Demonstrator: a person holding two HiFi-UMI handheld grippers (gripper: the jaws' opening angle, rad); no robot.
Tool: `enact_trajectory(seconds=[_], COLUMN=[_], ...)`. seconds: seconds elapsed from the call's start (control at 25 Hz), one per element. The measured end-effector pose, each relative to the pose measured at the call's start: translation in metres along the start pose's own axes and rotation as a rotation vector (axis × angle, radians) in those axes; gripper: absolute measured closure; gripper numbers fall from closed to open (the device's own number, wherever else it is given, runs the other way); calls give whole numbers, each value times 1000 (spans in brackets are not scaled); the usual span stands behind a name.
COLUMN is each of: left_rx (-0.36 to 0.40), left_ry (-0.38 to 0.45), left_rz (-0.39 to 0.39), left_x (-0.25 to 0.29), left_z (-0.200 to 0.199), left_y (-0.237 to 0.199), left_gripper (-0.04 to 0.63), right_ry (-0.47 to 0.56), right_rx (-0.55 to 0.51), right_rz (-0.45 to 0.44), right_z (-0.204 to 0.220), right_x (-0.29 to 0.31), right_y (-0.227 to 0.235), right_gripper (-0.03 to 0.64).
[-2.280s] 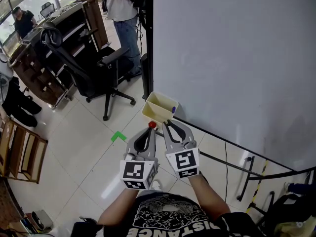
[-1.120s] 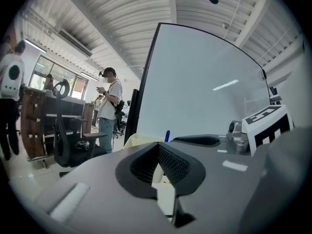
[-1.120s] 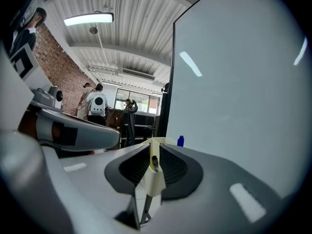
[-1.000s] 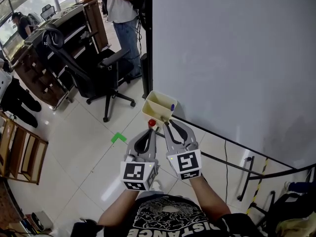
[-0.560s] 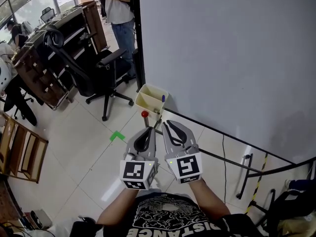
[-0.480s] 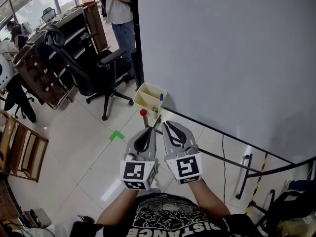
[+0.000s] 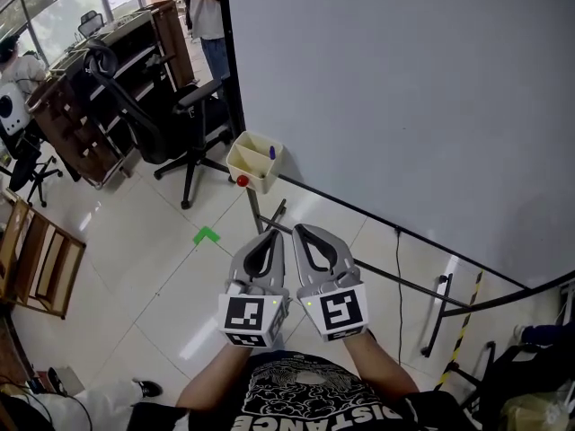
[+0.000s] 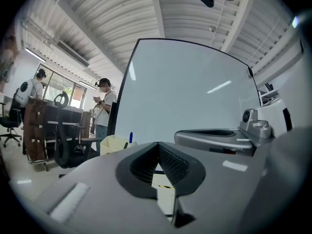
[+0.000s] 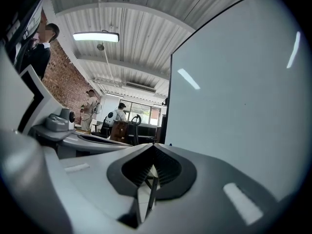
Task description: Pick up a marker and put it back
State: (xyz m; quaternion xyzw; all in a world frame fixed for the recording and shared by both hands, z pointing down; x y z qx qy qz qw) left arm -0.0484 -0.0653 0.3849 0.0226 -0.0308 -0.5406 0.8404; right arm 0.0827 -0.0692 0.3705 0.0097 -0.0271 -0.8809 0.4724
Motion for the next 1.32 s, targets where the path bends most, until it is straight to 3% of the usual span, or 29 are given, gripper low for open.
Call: enact_trajectory(seconds=[0.56, 1.32], left_rx=[13, 32], left_ry=[18, 44], left_rz=[-59, -108], left_x=[-65, -119], left_z=[0, -4], left_y=[64, 109], left_gripper=[591, 591], right_ry=[4, 16], right_rx=[15, 17], right_rz=[-59, -94], right_z=[7, 6], right_x=[-83, -144], right_y=[-18, -39], right_gripper=[617, 617])
Point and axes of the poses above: the fingertips, and each gripper's own axes: x forward along the fingers, y to its right, z out of its underside, the point moved 10 cm from there along -x, backward along the fingers, and after that the axes turned 11 degrees about x, right-handed, at the moved point
